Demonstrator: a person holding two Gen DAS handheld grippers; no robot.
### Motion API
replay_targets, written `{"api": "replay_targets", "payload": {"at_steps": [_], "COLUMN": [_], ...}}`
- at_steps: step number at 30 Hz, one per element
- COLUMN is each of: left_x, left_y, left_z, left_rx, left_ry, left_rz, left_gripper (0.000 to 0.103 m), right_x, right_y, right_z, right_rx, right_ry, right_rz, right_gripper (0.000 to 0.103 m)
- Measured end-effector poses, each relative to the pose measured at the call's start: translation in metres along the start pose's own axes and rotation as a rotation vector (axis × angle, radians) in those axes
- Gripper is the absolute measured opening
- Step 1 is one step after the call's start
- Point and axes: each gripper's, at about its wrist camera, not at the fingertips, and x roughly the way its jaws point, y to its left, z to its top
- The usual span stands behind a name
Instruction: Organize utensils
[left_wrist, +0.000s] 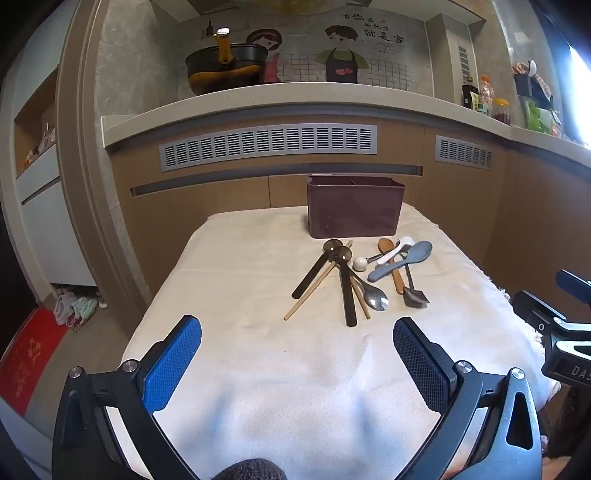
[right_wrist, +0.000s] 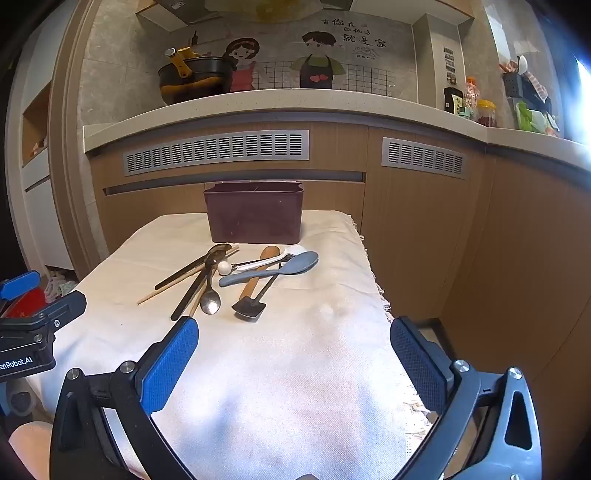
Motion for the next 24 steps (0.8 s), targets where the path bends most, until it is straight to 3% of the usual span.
{"api": "replay_targets", "payload": {"at_steps": [24], "left_x": [0.0065], "left_y": [-0.0004], "left_z": [-0.0027], "left_rx": [0.006], "left_ry": [0.021], "left_rz": [0.001], "left_gripper": [0.103], "right_x": [0.0075], "right_y": [-0.0022], "right_z": [-0.0032], "right_rx": [0.006], "right_ry": [0.018], "right_rz": [0.010], "right_gripper": [0.103]}}
